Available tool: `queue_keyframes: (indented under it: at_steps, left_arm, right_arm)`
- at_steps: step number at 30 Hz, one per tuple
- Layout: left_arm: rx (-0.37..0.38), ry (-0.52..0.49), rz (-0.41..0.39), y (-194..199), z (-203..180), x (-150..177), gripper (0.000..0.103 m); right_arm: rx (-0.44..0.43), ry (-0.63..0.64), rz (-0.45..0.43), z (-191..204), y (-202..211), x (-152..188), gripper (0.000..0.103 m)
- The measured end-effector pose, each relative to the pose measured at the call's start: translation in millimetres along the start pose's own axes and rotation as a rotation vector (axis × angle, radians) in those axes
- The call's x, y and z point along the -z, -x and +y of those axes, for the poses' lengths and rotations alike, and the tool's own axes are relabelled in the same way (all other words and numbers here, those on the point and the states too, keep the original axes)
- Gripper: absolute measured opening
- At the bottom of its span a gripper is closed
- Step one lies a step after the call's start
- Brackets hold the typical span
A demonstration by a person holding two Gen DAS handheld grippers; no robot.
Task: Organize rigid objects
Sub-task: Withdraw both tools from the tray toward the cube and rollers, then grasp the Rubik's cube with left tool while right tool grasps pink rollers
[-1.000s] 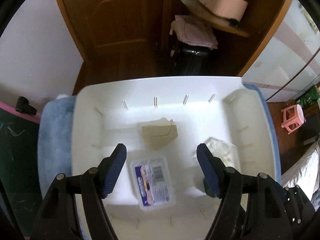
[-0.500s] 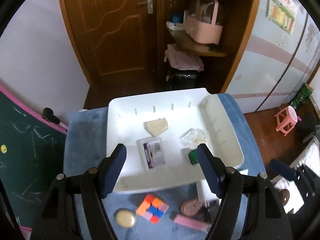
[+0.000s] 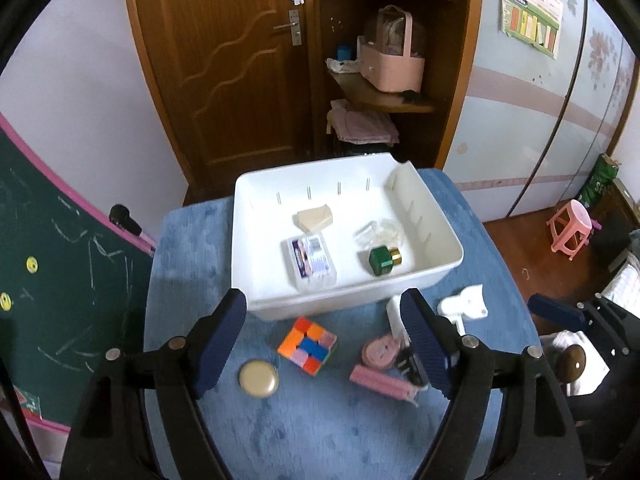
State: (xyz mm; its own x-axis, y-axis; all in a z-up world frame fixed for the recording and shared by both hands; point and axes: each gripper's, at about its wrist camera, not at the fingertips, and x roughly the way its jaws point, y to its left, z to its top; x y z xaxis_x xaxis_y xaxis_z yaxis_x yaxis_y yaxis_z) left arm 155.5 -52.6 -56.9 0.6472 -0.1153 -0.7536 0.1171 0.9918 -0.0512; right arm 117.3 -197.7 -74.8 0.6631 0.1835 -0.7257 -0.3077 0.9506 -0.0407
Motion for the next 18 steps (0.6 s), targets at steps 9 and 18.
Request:
queue_keyframes:
  at_steps: [9, 18]
  left_arm:
    - [0.023, -0.022, 0.057, -23.7, 7.3, 48.4, 0.082]
    - [0.096, -0.169, 0.156, -83.4, 9.6, 75.3, 0.082]
  right_arm:
    - [-0.054, 0.072, 0.053, 23.7, -23.3, 55.2, 0.067]
    - [-0.026, 0.185, 0.055, 51.5, -58.2, 107.4, 0.067]
